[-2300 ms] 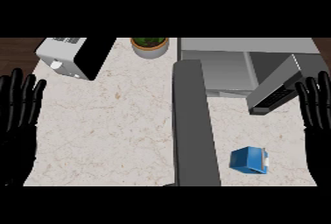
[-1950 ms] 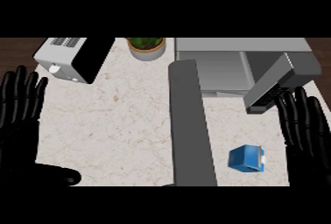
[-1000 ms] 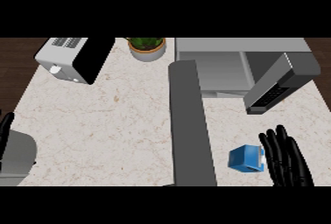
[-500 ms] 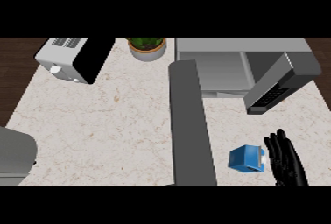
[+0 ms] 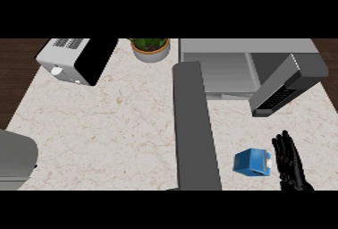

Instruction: Pick up the milk, place it into the microwave and close the microwave

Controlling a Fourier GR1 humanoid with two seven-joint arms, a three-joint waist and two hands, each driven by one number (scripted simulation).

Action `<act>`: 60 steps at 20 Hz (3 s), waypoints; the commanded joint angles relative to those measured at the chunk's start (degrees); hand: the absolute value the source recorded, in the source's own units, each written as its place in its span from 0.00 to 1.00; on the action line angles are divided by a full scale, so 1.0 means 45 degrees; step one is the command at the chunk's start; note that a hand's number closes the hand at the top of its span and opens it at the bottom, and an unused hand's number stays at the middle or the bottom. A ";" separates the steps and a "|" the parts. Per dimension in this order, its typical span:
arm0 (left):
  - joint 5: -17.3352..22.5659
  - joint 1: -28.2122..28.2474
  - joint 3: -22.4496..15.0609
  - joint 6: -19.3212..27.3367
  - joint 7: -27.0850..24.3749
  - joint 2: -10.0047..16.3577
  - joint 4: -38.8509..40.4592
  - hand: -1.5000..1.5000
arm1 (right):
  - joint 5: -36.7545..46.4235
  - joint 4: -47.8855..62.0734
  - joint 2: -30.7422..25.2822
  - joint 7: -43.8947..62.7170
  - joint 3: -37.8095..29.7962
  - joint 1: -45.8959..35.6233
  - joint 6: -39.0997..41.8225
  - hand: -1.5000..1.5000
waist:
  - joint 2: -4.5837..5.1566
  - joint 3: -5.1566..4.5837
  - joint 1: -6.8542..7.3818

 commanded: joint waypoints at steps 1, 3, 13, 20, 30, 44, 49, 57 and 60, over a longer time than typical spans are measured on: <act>0.0422 0.0586 0.0403 -0.0493 0.0076 -0.0082 -0.0377 0.00 | -0.1077 0.1289 -0.0321 -0.1765 -0.1219 0.0653 0.0318 0.00 | -0.0010 0.0002 -0.0013; 0.0044 0.0209 0.0199 -0.0639 -0.0002 -0.0385 -0.0142 0.00 | -0.0440 0.1573 0.0246 -0.1300 -0.0644 0.0179 -0.0074 0.00 | 0.0001 -0.0005 -0.0016; 0.0756 -0.0481 0.1382 -0.0712 0.0703 -0.0092 -0.0125 0.00 | -0.2009 0.5773 -0.0202 -0.4446 -0.2664 -0.0791 0.1766 0.00 | 0.0009 -0.0002 -0.0008; 0.0476 0.0205 0.1329 -0.1468 0.0630 -0.0856 -0.0512 0.00 | -0.1950 0.8279 -0.0029 -0.6456 -0.3212 -0.1303 0.2244 0.00 | 0.0007 -0.0002 0.0008; 0.0364 -0.0054 0.1562 -0.1720 0.0718 -0.1194 -0.0473 0.00 | -0.1294 1.1513 0.0112 -0.6959 -0.4107 -0.3993 0.1522 0.00 | 0.0012 -0.0004 0.0031; 0.1499 -0.0060 0.2857 -0.2446 0.1004 -0.0988 -0.0165 0.00 | -0.0836 1.4058 0.0315 -1.0655 -0.4414 -0.5200 0.1539 1.00 | 0.0002 -0.0006 0.0006; 0.0897 0.0128 0.2443 -0.2274 0.1021 -0.1251 -0.0763 0.00 | -0.1066 1.3098 0.0492 -1.0066 -0.3860 -0.5265 0.2716 1.00 | -0.0009 -0.0010 0.0017; 0.1310 -0.0295 0.2716 -0.2593 0.1143 -0.1254 -0.0396 0.00 | -0.1706 1.8426 -0.1243 -1.1542 -0.5480 -0.9430 0.5004 1.00 | 0.0046 0.0011 0.0173; 0.1671 0.0194 0.2670 -0.2660 0.1231 -0.1254 -0.0592 0.00 | -0.1858 1.7765 -0.1146 -1.0800 -0.5251 -0.9698 0.5582 1.00 | 0.0016 0.0002 0.0137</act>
